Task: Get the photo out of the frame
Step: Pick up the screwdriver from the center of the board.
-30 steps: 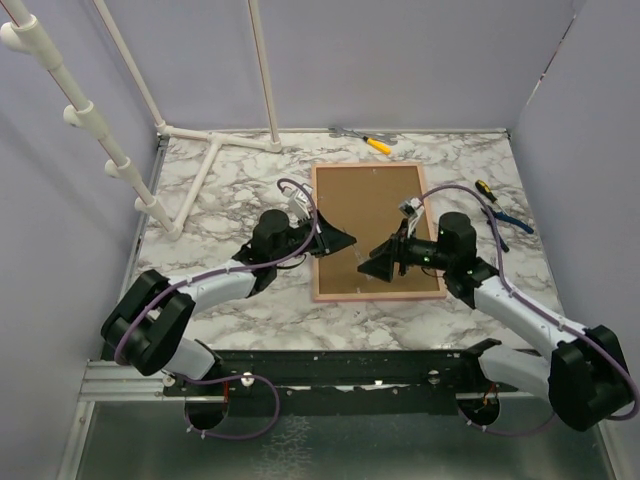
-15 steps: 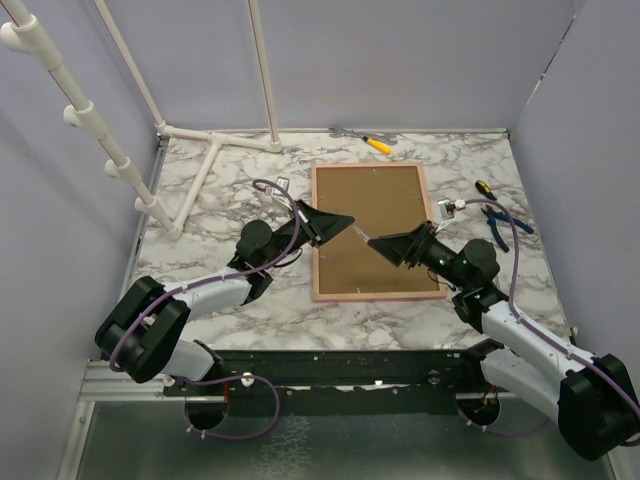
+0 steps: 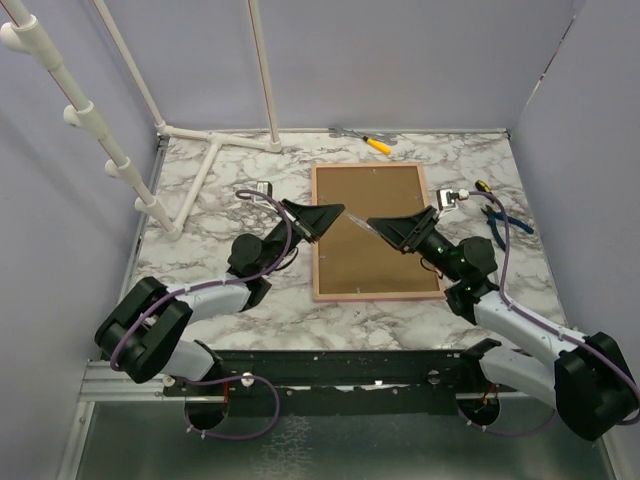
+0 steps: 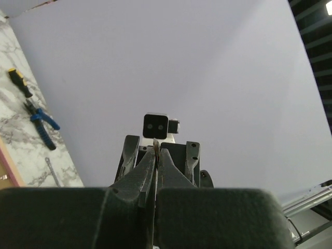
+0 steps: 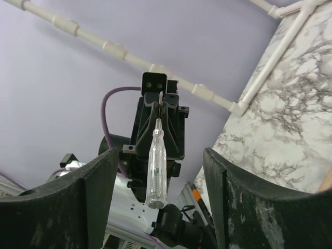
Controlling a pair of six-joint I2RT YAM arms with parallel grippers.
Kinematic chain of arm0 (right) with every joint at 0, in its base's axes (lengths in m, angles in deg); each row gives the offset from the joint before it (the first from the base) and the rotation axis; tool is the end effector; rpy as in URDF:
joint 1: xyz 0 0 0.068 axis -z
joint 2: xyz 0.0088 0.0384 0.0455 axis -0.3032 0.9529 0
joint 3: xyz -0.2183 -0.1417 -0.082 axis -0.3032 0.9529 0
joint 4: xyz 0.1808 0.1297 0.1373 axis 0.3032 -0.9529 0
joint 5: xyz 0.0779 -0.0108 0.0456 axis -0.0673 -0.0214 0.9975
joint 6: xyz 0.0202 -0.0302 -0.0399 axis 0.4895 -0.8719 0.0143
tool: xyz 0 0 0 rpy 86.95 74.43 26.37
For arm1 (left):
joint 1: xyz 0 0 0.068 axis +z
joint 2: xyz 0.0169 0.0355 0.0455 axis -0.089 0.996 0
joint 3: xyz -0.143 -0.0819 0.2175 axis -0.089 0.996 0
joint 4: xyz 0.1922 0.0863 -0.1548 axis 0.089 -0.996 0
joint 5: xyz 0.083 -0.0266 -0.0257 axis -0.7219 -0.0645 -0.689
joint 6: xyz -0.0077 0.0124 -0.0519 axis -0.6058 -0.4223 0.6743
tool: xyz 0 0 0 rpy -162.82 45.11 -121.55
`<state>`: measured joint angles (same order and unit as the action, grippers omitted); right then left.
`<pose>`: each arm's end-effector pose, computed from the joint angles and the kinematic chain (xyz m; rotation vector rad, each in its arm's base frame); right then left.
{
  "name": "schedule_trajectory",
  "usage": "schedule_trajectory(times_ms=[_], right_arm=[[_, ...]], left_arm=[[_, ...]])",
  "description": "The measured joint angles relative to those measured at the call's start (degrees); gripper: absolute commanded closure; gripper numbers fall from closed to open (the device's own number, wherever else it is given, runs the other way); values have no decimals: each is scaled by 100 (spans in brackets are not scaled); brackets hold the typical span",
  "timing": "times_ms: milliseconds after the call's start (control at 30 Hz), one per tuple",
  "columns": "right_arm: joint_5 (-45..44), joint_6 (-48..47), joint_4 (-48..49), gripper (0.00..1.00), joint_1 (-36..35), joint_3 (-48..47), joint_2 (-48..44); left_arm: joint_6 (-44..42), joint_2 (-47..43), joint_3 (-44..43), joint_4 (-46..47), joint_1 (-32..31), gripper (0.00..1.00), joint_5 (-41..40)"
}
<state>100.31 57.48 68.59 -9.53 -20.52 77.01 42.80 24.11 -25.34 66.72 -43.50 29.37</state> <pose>0.1877 0.1114 0.2687 0.1698 1.5045 1.6423 0.2134 -0.1754 0.2627 -0.3762 1.3858 -1.8552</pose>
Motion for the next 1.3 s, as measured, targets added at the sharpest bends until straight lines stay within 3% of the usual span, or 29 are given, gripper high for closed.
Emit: schedule_trajectory(times_ms=[600, 700, 767, 867, 1000, 1033, 1167, 1300], right_arm=[[-33, 153, 0, 62, -214, -210, 258], [-31, 140, -39, 74, -214, -278, 258], [-26, 133, -52, 90, -214, -297, 258], [-28, 142, -131, 97, -214, -302, 260], [-26, 142, -203, 97, -214, -306, 262], [-28, 142, -225, 94, -214, -306, 258], [-52, 96, -428, 61, -214, -306, 149], [-44, -2, -592, 55, -214, -310, 63]], left_arm=[[118, 291, 15, 616, -74, 100, -192], [133, 326, 15, 616, -76, 100, -192], [133, 334, 15, 621, -74, 100, -188], [125, 343, 15, 667, -76, 100, -179], [125, 385, 15, 675, -74, 100, -177], [107, 393, 15, 664, -74, 100, -173], [-28, 387, 13, 581, -74, 100, -155], [-210, 297, 13, 374, -85, 100, -146]])
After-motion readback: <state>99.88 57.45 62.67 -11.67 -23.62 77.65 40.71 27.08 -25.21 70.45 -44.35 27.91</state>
